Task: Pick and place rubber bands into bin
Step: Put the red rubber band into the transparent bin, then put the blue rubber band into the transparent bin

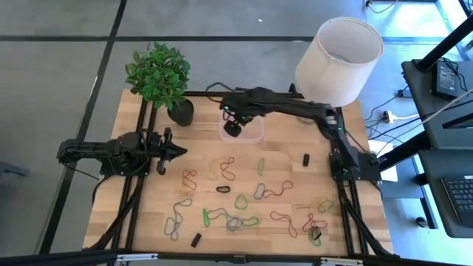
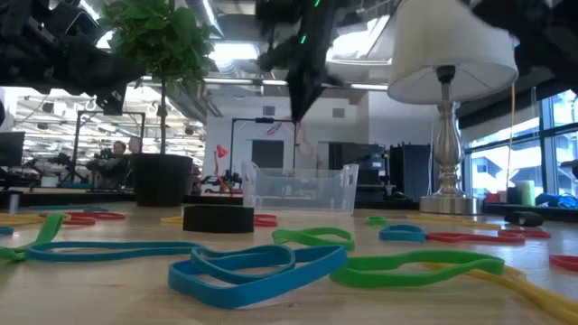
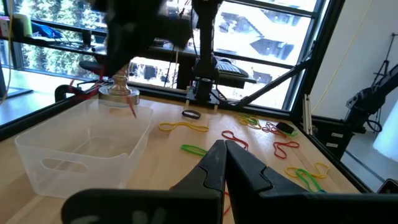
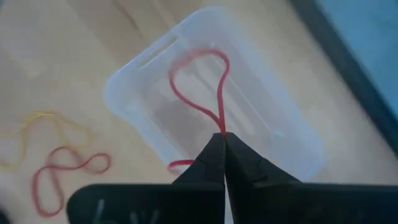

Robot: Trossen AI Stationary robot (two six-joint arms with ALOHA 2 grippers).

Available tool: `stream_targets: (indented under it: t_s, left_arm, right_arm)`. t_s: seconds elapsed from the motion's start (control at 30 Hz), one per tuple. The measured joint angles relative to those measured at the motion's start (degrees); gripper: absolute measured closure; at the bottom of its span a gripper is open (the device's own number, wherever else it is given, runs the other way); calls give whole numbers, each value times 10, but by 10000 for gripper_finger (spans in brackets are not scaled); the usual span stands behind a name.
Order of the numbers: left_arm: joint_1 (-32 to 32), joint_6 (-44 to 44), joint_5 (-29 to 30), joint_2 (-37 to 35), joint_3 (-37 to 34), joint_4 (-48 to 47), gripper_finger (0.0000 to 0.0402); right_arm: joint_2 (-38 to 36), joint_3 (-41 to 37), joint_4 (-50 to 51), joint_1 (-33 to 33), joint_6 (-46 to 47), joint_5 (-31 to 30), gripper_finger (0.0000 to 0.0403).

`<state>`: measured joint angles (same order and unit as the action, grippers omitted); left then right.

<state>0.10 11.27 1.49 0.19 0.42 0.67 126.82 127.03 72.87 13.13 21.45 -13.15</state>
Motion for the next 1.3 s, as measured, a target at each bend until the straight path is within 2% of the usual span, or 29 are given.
stream_targets:
  t_s: [0.27,0.53,0.73,1.0,1.23,1.3]
  left_arm:
    - [0,0,0,0,0,0,398]
    - [0,0,0,0,0,0,398]
    - [0,0,0,0,0,0,398]
    - [0,0,0,0,0,0,398]
    - [0,0,0,0,0,0,398]
    - [0,0,0,0,0,0,398]
  right_arm:
    - [108,17,10,32,22,51,403]
    - [163,17,-1,36,48,75,403]
    - [174,19,-3,36,54,99,388]
    - [164,20,3,36,58,89,341]
    - [162,80,51,36,67,89,309]
    - [149,72,50,36,72,91,305]
